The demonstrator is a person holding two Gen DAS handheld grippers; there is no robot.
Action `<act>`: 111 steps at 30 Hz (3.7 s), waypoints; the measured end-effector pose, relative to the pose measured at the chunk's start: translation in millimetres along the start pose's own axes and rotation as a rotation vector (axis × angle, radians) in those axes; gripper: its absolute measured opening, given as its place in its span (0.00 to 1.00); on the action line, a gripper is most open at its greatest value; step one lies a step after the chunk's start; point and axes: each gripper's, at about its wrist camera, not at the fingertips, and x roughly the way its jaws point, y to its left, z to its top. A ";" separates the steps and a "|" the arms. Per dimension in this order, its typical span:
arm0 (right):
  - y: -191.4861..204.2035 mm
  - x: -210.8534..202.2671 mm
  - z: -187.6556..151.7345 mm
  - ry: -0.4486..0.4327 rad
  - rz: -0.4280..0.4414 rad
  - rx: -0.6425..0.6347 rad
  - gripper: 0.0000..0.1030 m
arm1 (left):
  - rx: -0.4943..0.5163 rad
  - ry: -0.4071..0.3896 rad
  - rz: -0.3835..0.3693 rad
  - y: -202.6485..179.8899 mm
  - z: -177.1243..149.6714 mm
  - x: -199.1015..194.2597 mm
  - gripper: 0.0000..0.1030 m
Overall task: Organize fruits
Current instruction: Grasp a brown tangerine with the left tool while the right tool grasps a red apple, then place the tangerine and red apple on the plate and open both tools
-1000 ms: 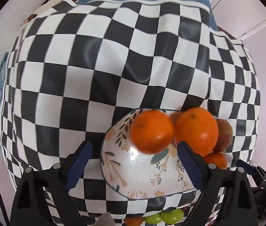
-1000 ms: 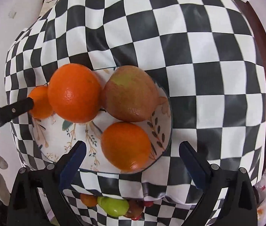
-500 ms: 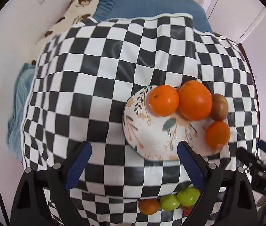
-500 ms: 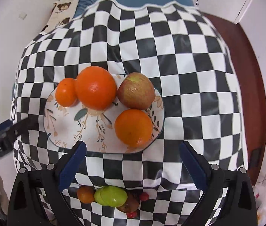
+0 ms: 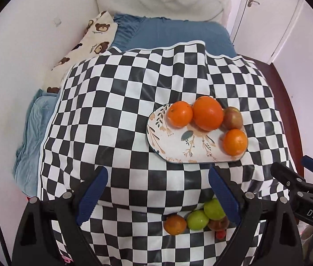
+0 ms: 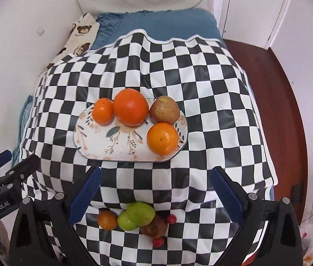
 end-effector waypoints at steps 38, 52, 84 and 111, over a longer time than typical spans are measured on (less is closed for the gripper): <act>-33.5 165.2 -174.5 0.418 0.218 0.128 0.71 | 0.115 0.398 -0.096 -24.5 -140.8 180.0 0.88; -37.4 182.5 -189.6 0.434 0.196 0.104 0.67 | 0.123 0.424 -0.107 -22.6 -157.3 166.5 0.50; -43.6 109.0 -149.8 0.353 0.324 0.127 0.69 | 0.031 0.285 -0.231 -23.9 -128.4 79.5 0.48; 29.3 172.5 48.3 0.312 0.250 -0.003 0.69 | 0.050 0.392 -0.095 9.3 80.2 190.9 0.48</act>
